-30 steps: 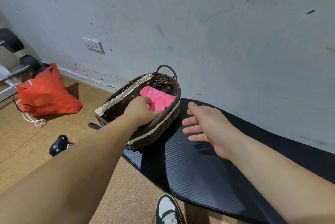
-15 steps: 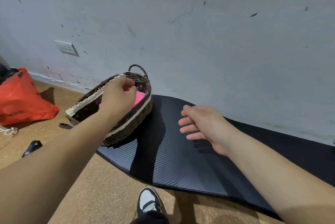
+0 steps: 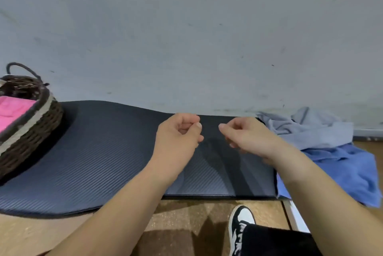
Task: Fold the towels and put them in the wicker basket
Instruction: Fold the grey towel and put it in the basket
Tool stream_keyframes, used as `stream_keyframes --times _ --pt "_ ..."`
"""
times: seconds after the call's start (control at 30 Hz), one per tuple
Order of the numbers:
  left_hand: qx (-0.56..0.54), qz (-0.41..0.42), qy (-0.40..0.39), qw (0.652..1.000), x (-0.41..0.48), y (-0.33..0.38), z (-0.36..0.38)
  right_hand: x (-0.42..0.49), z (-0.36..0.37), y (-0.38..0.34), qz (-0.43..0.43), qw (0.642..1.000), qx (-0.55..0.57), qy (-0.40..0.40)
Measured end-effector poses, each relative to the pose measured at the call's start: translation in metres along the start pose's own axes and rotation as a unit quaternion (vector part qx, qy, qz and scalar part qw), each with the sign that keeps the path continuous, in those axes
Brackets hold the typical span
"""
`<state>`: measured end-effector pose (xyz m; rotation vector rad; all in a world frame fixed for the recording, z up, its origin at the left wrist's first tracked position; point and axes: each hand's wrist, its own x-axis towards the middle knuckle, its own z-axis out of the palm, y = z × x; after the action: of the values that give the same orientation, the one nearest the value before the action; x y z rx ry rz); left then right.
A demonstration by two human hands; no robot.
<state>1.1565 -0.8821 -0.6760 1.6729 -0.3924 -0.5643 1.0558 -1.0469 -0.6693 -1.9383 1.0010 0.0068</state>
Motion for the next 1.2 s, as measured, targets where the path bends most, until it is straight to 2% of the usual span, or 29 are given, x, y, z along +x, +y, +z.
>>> stream_keyframes --times 0.17,0.27,0.33,0.4,0.5,0.67,0.73,0.8,0.87,0.93,1.03,1.1,1.2 --pt "0.043 0.011 -0.036 0.998 0.002 -0.013 0.047 0.015 -0.054 0.061 0.006 0.981 0.055 0.184" --pt "0.054 0.007 -0.039 0.998 0.005 -0.013 0.062 0.028 -0.084 0.097 0.023 0.963 -0.029 0.269" --pt "0.066 0.0 -0.04 0.997 0.004 -0.017 0.071 0.036 -0.094 0.126 0.069 0.96 -0.077 0.261" --pt "0.075 -0.004 -0.048 0.996 0.001 -0.021 0.077 0.041 -0.093 0.145 0.114 0.961 -0.127 0.218" --pt "0.088 -0.001 -0.056 0.995 0.001 -0.026 0.084 0.048 -0.087 0.153 0.105 0.956 -0.145 0.232" --pt "0.101 0.018 -0.052 0.993 0.001 -0.026 0.081 0.053 -0.091 0.133 0.047 0.931 -0.057 0.356" --pt "0.1 0.017 -0.052 0.994 0.0 -0.024 0.079 0.045 -0.095 0.11 -0.016 0.912 0.047 0.408" --pt "0.094 0.022 -0.056 0.994 -0.002 -0.021 0.077 0.029 -0.095 0.083 -0.081 0.886 0.163 0.426" --pt "0.096 0.041 -0.067 0.992 -0.004 -0.017 0.074 0.01 -0.085 0.054 -0.141 0.87 0.231 0.411" --pt "0.094 0.072 -0.09 0.989 -0.006 -0.011 0.069 -0.008 -0.07 0.028 -0.186 0.867 0.29 0.361" --pt "0.041 0.117 -0.105 0.987 -0.005 0.006 0.053 -0.029 -0.043 -0.002 -0.213 0.871 0.381 0.223" --pt "0.017 0.129 -0.091 0.987 -0.003 0.017 0.037 -0.039 -0.027 -0.016 -0.223 0.887 0.384 0.124" --pt "0.074 0.136 -0.07 0.985 0.005 0.027 0.013 -0.041 -0.013 -0.024 -0.237 0.917 0.32 0.026"
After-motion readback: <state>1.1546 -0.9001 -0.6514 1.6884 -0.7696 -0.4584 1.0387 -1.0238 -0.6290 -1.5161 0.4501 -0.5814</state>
